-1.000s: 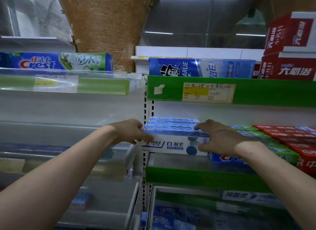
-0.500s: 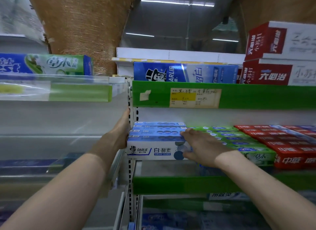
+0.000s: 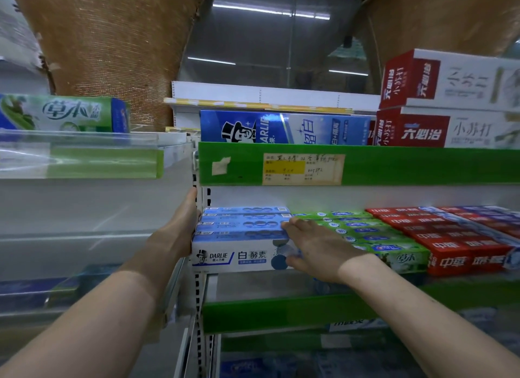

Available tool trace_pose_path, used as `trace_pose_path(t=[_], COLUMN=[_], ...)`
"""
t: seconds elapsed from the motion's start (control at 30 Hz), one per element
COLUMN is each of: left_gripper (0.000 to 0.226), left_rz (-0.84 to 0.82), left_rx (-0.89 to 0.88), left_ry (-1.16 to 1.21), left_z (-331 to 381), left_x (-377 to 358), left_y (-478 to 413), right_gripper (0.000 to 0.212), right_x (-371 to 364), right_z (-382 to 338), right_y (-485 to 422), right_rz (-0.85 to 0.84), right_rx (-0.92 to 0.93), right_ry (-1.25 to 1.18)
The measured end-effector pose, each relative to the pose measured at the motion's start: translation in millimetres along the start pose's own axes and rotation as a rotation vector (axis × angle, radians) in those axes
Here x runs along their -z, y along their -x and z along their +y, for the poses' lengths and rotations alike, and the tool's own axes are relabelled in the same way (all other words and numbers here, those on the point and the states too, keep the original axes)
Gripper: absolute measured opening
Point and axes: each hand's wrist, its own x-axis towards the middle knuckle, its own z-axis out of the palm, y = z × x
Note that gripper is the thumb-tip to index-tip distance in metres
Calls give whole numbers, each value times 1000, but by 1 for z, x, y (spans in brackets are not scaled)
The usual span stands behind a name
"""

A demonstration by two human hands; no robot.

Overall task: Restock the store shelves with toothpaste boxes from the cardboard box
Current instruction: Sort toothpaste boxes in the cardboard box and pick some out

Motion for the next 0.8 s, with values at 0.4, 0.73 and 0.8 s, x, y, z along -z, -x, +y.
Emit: trace_pose_path(t=[0.4, 0.73, 0.8], left_gripper=[97, 82, 75], left_rz=[-40, -5, 38], left_rx=[-114, -249, -300], left_ry=[-508, -1184, -1260], left_z=[9, 4, 1], left_x=[-2, 3, 0], left_y=[15, 56, 59], right_gripper=[62, 46, 44], right_x=[0, 12, 11], right_z=[3, -1, -2], right_y=[1, 0, 0], right_rz=[-5, 58, 84], right_rx=[-21, -26, -23], right_ry=[-40, -48, -67])
